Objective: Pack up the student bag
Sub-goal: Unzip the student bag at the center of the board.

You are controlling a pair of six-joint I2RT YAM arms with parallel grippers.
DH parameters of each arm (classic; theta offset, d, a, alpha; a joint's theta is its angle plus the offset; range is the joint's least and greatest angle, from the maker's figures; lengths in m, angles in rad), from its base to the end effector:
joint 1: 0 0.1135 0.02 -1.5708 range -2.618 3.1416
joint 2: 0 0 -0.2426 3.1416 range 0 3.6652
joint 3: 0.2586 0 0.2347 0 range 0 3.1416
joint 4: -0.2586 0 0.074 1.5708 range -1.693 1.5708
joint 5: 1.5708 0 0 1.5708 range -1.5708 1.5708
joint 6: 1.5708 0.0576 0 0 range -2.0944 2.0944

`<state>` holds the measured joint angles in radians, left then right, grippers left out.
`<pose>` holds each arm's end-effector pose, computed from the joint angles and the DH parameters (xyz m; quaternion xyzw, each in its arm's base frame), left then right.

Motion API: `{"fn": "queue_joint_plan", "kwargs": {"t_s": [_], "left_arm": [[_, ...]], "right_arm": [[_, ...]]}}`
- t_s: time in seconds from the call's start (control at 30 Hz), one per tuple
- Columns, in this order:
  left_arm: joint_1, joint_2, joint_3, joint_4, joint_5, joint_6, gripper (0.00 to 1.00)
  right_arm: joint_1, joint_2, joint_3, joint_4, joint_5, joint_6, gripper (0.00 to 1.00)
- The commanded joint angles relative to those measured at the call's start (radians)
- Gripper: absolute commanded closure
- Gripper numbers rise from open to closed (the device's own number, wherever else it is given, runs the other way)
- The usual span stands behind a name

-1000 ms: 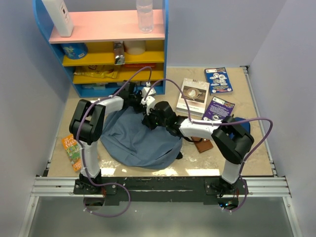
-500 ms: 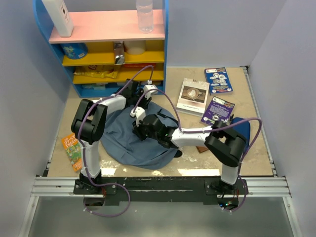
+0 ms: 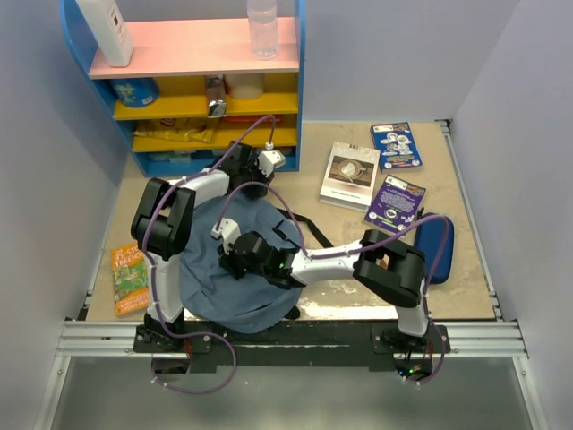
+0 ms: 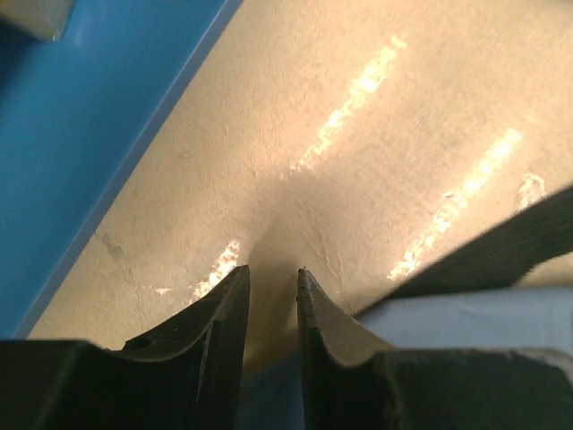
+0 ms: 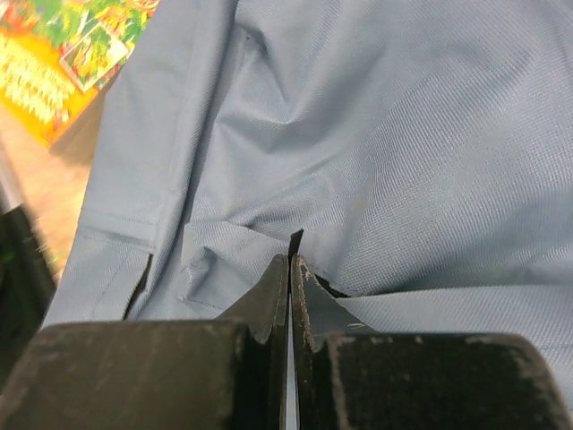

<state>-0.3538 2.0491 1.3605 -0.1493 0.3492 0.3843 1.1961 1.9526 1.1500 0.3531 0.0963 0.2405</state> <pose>0.3972 -0.1677 0.1358 0.3897 0.8351 -0.1568 0.3553 0.1623 0.3977 0.1601 -0.3662 0.7630 0.3188 0.4267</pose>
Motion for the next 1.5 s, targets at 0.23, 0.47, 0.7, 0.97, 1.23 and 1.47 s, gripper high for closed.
{"fn": "queue_joint_plan", "kwargs": {"t_s": [0.23,0.47,0.7,0.97,1.23,1.47], "left_arm": [[0.098,-0.069,0.092,-0.153,0.131,0.054,0.49],[0.148,-0.081,0.059,-0.191,0.134,0.117,0.48],[0.179,-0.167,-0.075,-0.147,0.1,0.162,0.49],[0.174,-0.311,0.003,-0.165,0.163,0.065,0.37],[0.013,-0.204,-0.061,-0.136,0.201,-0.018,0.37],[-0.013,-0.119,-0.044,-0.16,0.146,-0.027,0.37]], "right_arm": [[-0.065,-0.225,-0.252,-0.06,0.062,0.069,1.0],[-0.194,-0.205,-0.24,-0.086,-0.01,0.001,1.0],[-0.243,-0.139,-0.124,-0.137,-0.073,-0.058,1.0],[-0.242,-0.164,-0.137,-0.106,-0.095,-0.029,1.0],[-0.242,-0.196,-0.15,-0.094,-0.115,-0.033,1.0],[-0.242,-0.21,-0.171,-0.062,-0.119,-0.027,1.0]]}}
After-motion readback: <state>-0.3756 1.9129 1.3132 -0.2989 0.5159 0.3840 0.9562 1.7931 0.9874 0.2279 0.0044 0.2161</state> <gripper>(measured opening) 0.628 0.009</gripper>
